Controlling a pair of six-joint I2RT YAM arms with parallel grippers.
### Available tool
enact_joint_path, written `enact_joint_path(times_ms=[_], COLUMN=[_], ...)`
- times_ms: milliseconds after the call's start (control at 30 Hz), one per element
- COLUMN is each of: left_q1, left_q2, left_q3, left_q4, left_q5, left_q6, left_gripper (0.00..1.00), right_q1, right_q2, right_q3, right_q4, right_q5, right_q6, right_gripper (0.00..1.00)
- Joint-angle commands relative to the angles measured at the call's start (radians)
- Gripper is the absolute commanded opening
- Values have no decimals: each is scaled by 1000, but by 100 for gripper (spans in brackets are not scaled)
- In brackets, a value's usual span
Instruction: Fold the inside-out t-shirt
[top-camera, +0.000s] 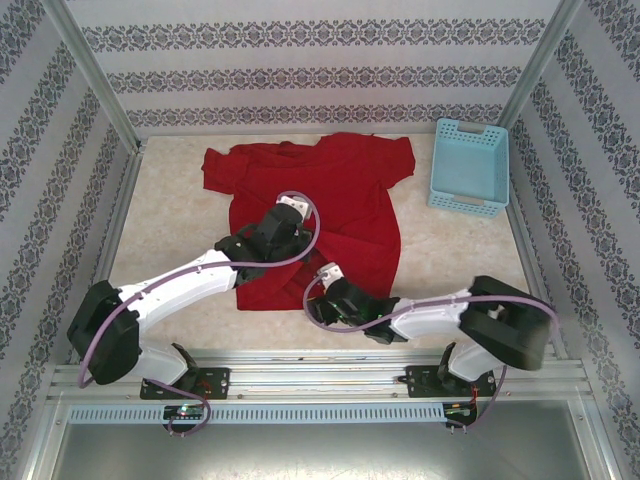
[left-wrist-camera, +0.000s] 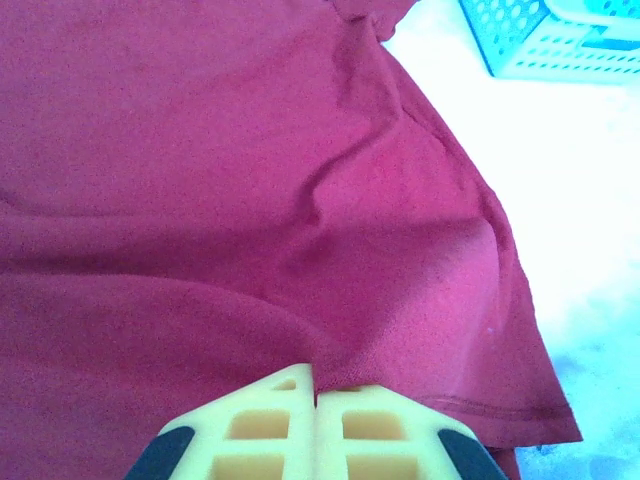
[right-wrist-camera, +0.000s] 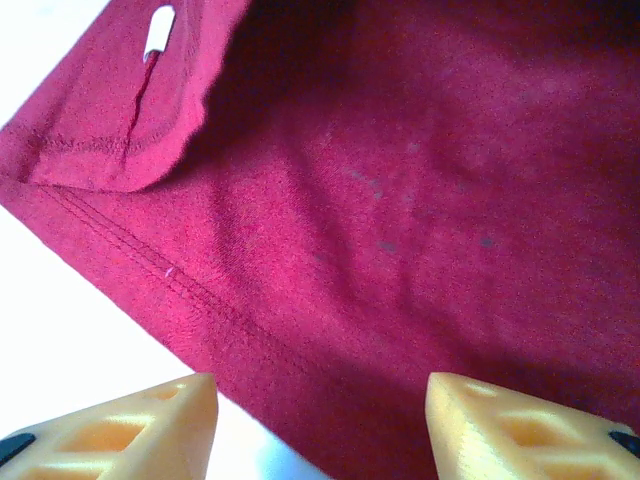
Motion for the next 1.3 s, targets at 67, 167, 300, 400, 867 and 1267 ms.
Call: enact_joint_path(times_ms=[67,167,300,400,867,1267], left_q1=[6,6,6,6,6,4], left_q2=[-64,-87,-115,-138,-208,-216], left_q3=[50,61,80,95,228,421], left_q4=[-67,-85,-97,-112,-207,-258], left_q5=[10,11,29,36,86,193], left_q6=[39,47,53,59,82,23], left_gripper=[2,2,2,2,3,0], right_q1=[1,-33,-61,-106,-267,-363], right_q2=[105,142,196,225,340,399], right_q3=[71,108,148,170,362,594], right_q4=[185,171,167,163,94,-149], right_q5=[36,22,37,52,120,111], right_q6=[-94,-110,-143,-144,-212,-25], right_gripper=[58,59,59,59,64,92])
